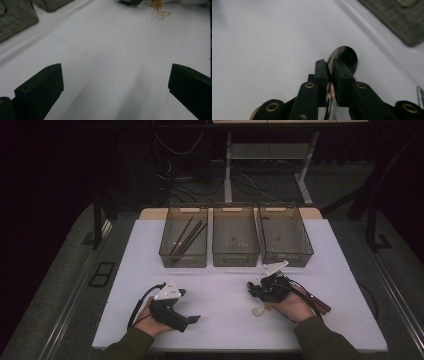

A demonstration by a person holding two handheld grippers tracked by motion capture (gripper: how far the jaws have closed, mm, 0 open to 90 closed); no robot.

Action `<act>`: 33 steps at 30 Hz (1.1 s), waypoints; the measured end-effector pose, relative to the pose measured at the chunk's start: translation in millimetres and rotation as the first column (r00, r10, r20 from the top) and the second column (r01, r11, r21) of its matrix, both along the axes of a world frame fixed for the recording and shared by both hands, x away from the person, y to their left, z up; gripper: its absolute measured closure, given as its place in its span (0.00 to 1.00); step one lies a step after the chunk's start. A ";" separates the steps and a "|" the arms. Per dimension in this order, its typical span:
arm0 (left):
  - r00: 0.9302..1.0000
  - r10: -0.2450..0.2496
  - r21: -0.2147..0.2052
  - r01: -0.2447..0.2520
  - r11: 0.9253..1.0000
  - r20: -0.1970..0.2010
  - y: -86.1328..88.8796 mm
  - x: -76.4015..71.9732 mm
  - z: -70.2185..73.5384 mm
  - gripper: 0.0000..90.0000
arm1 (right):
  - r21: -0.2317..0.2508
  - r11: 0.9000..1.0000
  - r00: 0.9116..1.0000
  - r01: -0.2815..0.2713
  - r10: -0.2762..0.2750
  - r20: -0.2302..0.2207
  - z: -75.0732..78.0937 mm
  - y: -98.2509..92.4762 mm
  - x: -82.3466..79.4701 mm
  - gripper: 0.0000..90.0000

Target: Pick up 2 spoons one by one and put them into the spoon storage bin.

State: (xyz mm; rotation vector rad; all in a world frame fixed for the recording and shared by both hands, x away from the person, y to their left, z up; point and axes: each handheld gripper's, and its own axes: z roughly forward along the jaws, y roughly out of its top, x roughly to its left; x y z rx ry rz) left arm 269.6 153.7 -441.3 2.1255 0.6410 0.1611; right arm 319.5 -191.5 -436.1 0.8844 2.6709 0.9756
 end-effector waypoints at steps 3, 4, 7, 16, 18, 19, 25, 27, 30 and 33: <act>1.000 0.000 -0.001 0.000 1.000 0.000 0.0 0.2 -0.2 0.00 | 0.015 1.000 1.000 0.006 -0.007 0.013 3.3 -2.5 -0.6 0.96; 1.000 -0.001 0.000 0.001 1.000 -0.001 -0.1 0.1 -0.2 0.00 | 0.018 1.000 1.000 0.012 -0.012 0.017 4.1 -3.6 -1.0 0.96; 1.000 0.000 0.000 0.000 1.000 0.000 -0.2 0.2 -0.1 0.00 | 0.021 0.999 0.999 0.027 -0.028 0.032 7.4 -8.4 -0.8 0.99; 1.000 0.000 0.000 0.000 1.000 -0.001 -0.2 0.1 0.0 0.00 | 0.076 0.995 0.998 0.070 -0.070 0.004 7.7 -17.8 4.5 0.99; 1.000 -0.001 -0.001 0.001 1.000 -0.001 -0.1 0.1 0.1 0.00 | 0.086 0.993 0.997 0.080 -0.080 -0.003 7.8 -19.0 5.4 1.00; 1.000 -0.001 -0.001 0.001 1.000 -0.001 -0.2 0.1 0.1 0.00 | 0.091 0.992 0.997 0.083 -0.082 -0.011 7.9 -20.0 6.1 0.99; 1.000 -0.001 -0.003 0.001 1.000 -0.001 -0.3 0.0 0.1 0.00 | 0.149 0.983 0.995 0.103 -0.100 -0.030 12.9 -25.4 7.9 1.00; 1.000 -0.002 -0.003 0.002 1.000 -0.001 -0.2 0.0 0.2 0.00 | 0.171 0.979 0.993 0.115 -0.110 -0.040 15.3 -27.7 8.6 1.00; 1.000 -0.002 -0.004 0.002 1.000 -0.002 -0.3 0.1 0.1 0.00 | 0.186 0.975 0.992 0.125 -0.120 -0.040 19.9 -31.1 9.7 1.00; 1.000 -0.005 -0.007 0.005 1.000 -0.001 -0.2 0.2 0.2 0.00 | 0.201 0.970 0.991 0.137 -0.133 -0.032 26.6 -33.7 10.9 1.00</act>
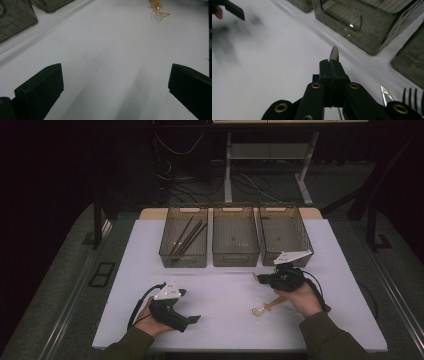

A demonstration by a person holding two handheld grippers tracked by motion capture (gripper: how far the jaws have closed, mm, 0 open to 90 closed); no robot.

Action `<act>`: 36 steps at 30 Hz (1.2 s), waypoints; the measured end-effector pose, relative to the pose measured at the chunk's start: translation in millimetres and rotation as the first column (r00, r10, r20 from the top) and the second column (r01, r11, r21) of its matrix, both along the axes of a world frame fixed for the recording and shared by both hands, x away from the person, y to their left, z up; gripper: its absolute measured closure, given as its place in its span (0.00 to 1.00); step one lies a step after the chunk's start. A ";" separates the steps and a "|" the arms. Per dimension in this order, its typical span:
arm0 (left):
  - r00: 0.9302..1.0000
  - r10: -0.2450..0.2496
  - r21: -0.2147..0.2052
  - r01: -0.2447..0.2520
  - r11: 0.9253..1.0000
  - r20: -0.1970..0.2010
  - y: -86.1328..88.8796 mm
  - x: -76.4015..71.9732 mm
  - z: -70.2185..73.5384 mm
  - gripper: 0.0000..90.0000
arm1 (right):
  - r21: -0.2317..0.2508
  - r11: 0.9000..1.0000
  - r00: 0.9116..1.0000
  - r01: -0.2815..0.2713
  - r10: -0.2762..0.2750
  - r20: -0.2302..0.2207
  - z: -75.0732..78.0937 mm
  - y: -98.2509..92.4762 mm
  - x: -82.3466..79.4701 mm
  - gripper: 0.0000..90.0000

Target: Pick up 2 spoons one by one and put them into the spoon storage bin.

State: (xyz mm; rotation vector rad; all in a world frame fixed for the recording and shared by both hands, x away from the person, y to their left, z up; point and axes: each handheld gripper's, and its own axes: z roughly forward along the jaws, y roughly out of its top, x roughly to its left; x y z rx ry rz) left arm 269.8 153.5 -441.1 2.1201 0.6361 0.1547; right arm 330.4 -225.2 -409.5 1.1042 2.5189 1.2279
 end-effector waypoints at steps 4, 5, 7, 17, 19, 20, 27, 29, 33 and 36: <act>1.000 -0.004 -0.004 0.004 1.000 0.001 -0.3 0.0 0.0 0.00 | 0.017 1.000 1.000 0.011 -0.012 0.012 9.9 -1.5 1.0 1.00; 1.000 -0.004 -0.004 0.004 1.000 0.002 -0.3 -0.1 0.0 0.00 | 0.020 1.000 1.000 0.013 -0.014 0.015 12.3 -1.5 1.5 1.00; 1.000 -0.003 -0.007 0.003 1.000 0.001 -0.2 -0.3 0.0 0.00 | 0.028 0.999 0.999 0.020 -0.021 0.024 17.2 -0.9 2.4 1.00; 1.000 -0.004 -0.008 0.004 1.000 0.008 0.8 0.3 0.4 0.00 | 0.079 0.997 0.997 0.022 -0.028 0.075 52.9 7.6 17.1 1.00; 1.000 -0.003 -0.008 0.003 1.000 0.010 0.7 0.2 0.4 0.00 | 0.081 0.996 0.995 0.025 -0.033 0.090 61.7 11.7 22.7 1.00; 1.000 -0.005 -0.006 0.005 1.000 0.014 0.5 0.3 0.2 0.00 | 0.084 0.996 0.995 0.026 -0.034 0.089 64.2 13.1 24.7 1.00; 1.000 0.001 -0.011 -0.001 1.000 0.015 -0.6 0.7 -1.0 0.00 | 0.110 0.993 0.995 0.045 -0.055 0.088 78.8 27.8 53.4 1.00; 1.000 -0.001 -0.014 0.001 1.000 0.015 -0.6 0.7 -0.9 0.00 | 0.111 0.992 0.994 0.053 -0.063 0.092 83.0 33.6 64.1 1.00; 1.000 0.000 -0.020 0.000 1.000 0.013 -1.1 0.2 -0.7 0.00 | 0.122 0.990 0.993 0.065 -0.075 0.086 88.5 43.7 82.3 1.00; 1.000 -0.006 -0.017 0.007 1.000 0.022 -0.9 0.5 0.1 0.00 | 0.135 0.988 0.993 0.077 -0.088 0.079 90.0 53.9 98.0 1.00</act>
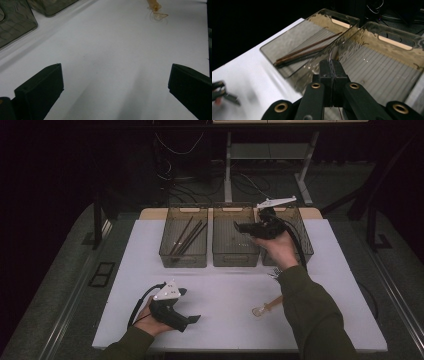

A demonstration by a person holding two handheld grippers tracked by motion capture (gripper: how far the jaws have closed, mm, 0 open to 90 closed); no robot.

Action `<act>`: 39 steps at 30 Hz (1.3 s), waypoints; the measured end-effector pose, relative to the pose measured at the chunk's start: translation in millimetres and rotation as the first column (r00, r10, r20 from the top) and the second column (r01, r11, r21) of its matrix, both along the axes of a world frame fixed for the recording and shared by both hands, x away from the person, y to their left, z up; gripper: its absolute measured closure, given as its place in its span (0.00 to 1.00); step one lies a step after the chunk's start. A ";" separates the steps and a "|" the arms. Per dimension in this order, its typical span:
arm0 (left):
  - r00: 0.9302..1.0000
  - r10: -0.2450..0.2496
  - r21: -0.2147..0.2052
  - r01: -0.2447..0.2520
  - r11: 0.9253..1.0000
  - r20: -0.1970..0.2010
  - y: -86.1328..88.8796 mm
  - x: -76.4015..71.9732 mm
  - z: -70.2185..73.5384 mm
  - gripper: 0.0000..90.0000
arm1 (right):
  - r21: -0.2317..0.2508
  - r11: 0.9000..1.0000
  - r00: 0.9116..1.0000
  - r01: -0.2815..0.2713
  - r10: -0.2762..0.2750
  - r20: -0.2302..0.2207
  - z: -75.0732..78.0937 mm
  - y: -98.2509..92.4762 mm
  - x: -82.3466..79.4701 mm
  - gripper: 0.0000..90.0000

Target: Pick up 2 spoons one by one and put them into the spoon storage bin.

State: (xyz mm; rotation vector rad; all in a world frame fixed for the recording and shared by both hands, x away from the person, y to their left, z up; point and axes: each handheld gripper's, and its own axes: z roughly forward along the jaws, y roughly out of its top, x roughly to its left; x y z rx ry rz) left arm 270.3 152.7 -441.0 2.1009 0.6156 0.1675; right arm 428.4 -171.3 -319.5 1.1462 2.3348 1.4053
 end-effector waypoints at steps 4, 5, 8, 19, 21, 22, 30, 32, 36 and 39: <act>1.000 -0.003 0.003 0.003 1.000 -0.005 -0.3 -0.3 0.2 0.00 | 0.016 1.000 1.000 0.018 -0.017 -0.020 -1.3 11.7 18.2 1.00; 1.000 -0.004 -0.003 0.004 1.000 -0.007 -0.2 -0.3 0.1 0.00 | 0.023 1.000 1.000 0.018 -0.018 -0.023 -1.8 14.7 22.8 1.00; 1.000 -0.005 -0.010 0.005 1.000 0.000 0.7 0.2 0.6 0.00 | 0.034 0.999 0.999 0.032 -0.031 -0.031 -3.0 23.5 34.6 0.99; 1.000 -0.012 -0.004 0.012 1.000 0.006 -0.2 1.4 0.1 0.00 | 0.057 0.998 0.997 0.038 -0.034 -0.068 -17.7 49.9 65.2 0.99; 1.000 -0.014 -0.006 0.014 1.000 0.006 -0.4 1.2 -0.1 0.00 | 0.069 0.996 0.996 0.052 -0.047 -0.078 -23.7 51.4 68.9 0.99; 1.000 -0.018 0.000 0.018 1.000 0.008 -0.1 1.6 0.0 0.00 | 0.068 0.996 0.995 0.062 -0.056 -0.085 -26.9 52.1 70.7 0.99; 1.000 -0.024 0.007 0.023 1.000 0.009 -0.3 2.3 -0.1 0.00 | -0.021 0.992 0.986 0.123 -0.124 -0.108 -48.1 56.6 76.2 0.83; 1.000 -0.024 0.012 0.024 1.000 0.009 -0.1 4.4 -0.7 0.00 | -0.027 0.993 0.988 0.111 -0.114 -0.106 -46.7 55.1 74.5 0.76; 0.999 -0.029 0.031 0.028 0.999 0.034 -0.6 7.9 -0.2 0.00 | -0.041 0.995 0.992 0.094 -0.097 -0.081 -41.6 50.6 68.1 0.64; 0.999 -0.023 0.021 0.022 1.000 0.029 -0.7 8.8 -0.8 0.00 | -0.054 0.996 0.995 0.078 -0.081 -0.062 -39.4 45.1 59.8 0.57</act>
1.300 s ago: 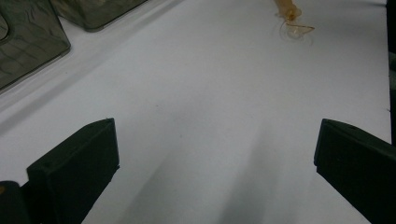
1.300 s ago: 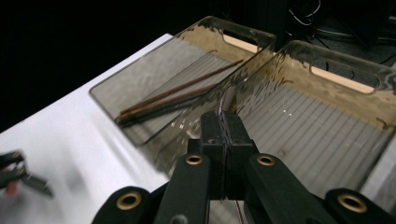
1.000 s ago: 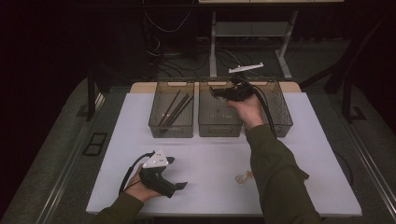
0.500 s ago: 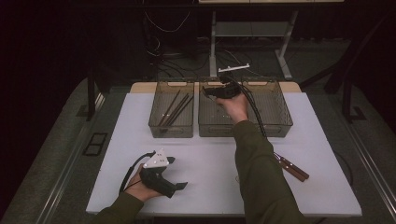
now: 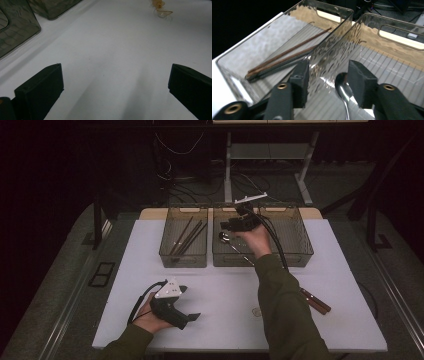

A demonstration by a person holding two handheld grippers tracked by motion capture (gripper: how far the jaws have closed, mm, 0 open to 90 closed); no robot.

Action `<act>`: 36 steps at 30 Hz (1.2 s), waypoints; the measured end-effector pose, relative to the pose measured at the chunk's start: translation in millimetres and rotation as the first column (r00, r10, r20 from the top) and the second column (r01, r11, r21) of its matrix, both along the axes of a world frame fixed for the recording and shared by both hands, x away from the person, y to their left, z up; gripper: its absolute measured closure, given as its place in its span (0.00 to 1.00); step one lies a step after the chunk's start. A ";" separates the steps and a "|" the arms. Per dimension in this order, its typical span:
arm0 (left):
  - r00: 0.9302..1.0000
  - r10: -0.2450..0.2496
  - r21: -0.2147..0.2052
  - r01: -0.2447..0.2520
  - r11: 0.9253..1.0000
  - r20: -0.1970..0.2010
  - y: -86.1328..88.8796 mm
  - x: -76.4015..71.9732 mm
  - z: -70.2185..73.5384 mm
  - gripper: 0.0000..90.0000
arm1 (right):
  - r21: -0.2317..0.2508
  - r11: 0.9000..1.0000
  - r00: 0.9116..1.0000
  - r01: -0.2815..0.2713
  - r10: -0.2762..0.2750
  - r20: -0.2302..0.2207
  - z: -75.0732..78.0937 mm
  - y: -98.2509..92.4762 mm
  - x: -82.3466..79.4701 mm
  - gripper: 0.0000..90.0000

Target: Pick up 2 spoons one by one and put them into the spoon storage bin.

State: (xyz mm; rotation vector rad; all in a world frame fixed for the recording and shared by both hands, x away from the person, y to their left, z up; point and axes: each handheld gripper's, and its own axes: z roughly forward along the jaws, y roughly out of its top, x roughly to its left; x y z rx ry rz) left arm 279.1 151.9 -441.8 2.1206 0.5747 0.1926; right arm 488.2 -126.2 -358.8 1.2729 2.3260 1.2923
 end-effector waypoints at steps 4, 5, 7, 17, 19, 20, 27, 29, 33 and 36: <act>1.000 -0.010 0.018 0.010 1.000 0.005 1.1 -0.3 0.1 0.00 | -0.007 1.000 1.000 -0.016 0.017 0.023 1.4 -12.3 -12.6 0.47; 1.000 -0.012 0.018 0.012 1.000 0.006 1.0 -0.7 0.3 0.00 | -0.003 1.000 0.999 -0.020 0.020 0.025 1.9 -15.9 -15.6 0.46; 1.000 -0.011 0.006 0.011 1.000 0.007 0.0 -2.0 0.2 0.00 | 0.001 1.000 0.999 -0.021 0.021 0.032 4.1 -23.2 -21.9 0.45; 1.000 -0.011 0.004 0.011 1.000 -0.003 -0.3 -5.3 -0.2 0.00 | -0.005 0.995 0.991 -0.101 0.101 0.083 12.8 -49.6 -64.2 0.42; 1.000 -0.016 0.010 0.016 1.000 0.002 0.6 -5.2 0.3 0.00 | -0.011 0.994 0.990 -0.112 0.112 0.082 11.2 -55.2 -72.2 0.42; 1.000 -0.013 0.009 0.013 1.000 0.001 0.8 -5.5 0.4 0.00 | -0.019 0.993 0.989 -0.117 0.119 0.084 10.0 -58.2 -75.8 0.42; 1.000 -0.006 -0.005 0.006 1.000 -0.006 1.3 -6.9 0.0 0.00 | -0.048 0.989 0.987 -0.136 0.140 0.081 -3.0 -78.9 -101.6 0.49; 1.000 -0.018 0.017 0.018 1.000 -0.001 2.6 -6.3 0.8 0.00 | -0.061 0.989 0.987 -0.135 0.140 0.074 -6.1 -82.8 -108.0 0.52; 1.000 -0.021 0.021 0.021 1.000 -0.002 2.4 -6.7 0.7 0.00 | -0.090 0.985 0.986 -0.145 0.151 0.067 -12.1 -90.3 -119.5 0.60; 1.000 -0.020 0.021 0.020 1.000 -0.006 2.0 -6.7 0.0 0.00 | -0.109 0.983 0.986 -0.151 0.158 0.060 -16.0 -96.9 -125.5 0.69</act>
